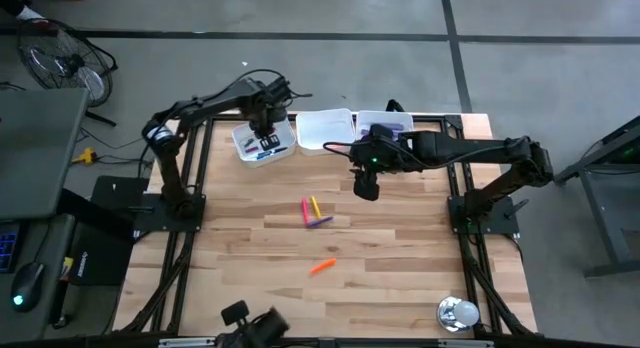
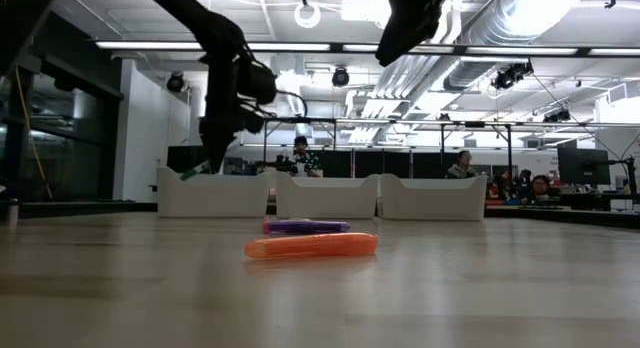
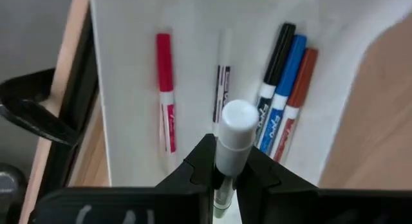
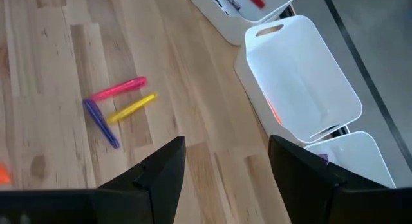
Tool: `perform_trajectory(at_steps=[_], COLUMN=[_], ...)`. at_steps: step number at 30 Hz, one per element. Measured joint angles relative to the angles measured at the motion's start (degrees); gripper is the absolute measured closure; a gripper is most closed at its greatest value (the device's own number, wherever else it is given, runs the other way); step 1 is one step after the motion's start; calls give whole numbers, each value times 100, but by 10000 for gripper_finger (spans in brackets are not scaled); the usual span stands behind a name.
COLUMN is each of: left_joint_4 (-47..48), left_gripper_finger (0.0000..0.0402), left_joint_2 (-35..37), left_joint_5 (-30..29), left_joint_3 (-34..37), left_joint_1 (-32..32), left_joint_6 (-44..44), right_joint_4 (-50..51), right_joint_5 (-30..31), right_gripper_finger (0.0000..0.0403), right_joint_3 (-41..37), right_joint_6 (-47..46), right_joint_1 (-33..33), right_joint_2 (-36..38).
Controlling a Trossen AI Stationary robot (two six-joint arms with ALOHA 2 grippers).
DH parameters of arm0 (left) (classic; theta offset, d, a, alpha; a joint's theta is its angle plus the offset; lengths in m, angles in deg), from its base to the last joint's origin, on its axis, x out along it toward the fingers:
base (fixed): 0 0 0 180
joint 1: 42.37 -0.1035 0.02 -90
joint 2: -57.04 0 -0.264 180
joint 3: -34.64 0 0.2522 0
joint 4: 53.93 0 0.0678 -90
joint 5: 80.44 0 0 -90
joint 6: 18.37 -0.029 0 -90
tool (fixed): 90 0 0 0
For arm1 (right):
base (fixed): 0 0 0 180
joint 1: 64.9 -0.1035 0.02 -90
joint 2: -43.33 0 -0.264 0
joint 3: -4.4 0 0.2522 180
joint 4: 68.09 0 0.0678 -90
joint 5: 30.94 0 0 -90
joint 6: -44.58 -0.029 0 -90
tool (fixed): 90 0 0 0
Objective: Pick & Place Markers
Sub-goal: Put the green marker pen into the left white bin
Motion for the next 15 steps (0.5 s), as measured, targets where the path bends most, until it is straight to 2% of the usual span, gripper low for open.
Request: perform_trajectory(at_steps=[5,12,15], left_joint_4=[240,279,293], left_gripper_finger=[374,374,352], left_joint_2=[-391,-486,-486], left_joint_5=[27,-28,-82], left_joint_3=[-206,-209,-211], left_joint_1=[2,2,2], left_joint_6=[-164,-297,-295], right_joint_4=[20,53,53], right_joint_5=[0,0,0], right_gripper_finger=[190,191,190], right_joint_3=[0,0,0], right_joint_6=[-38,-62,-62], right_joint_1=[0,0,0], right_joint_2=[0,0,0])
